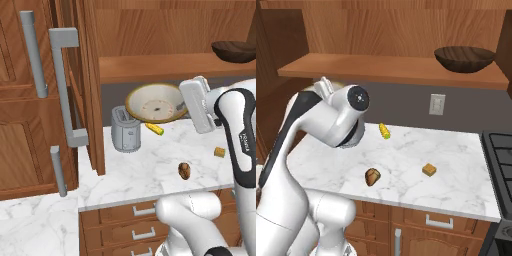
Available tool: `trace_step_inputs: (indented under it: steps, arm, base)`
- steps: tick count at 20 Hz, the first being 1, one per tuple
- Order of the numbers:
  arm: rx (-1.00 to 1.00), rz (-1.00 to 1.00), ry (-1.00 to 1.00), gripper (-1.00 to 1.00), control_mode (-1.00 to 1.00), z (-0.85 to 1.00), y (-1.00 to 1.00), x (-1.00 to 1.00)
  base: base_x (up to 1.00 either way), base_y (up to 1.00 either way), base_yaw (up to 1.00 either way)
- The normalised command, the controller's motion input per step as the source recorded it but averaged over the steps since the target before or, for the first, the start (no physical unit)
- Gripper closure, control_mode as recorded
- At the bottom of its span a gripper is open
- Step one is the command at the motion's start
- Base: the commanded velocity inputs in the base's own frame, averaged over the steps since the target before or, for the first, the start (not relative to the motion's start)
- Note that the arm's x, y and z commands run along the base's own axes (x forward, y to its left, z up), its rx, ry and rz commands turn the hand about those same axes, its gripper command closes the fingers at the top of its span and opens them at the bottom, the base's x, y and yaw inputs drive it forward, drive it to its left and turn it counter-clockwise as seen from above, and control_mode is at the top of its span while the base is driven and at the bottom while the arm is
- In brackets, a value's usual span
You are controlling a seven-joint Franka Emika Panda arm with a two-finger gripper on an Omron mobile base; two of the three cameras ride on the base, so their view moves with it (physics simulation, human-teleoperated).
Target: Pick both bowls and place them on the counter. Then place the bread in one bowl and place the cake in the other bowl.
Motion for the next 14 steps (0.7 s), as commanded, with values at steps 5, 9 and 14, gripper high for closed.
trace_step_inputs:
  steps: [5, 9, 14]
  arm:
    - [0.04, 0.03, -0.03, 1.00, -1.00, -0.35, 0.00, 0.02]
    - [0.11, 0.02, 0.00, 1.00, -1.00, -0.21, -0.01, 0.07]
    - [0.06, 0.05, 0.03, 1.00, -1.00, -0.14, -0.07, 0.04]
  base:
    - [0.00, 0.00, 0.00]
    - [0.00, 0.00, 0.00]
    - [0.00, 0.00, 0.00]
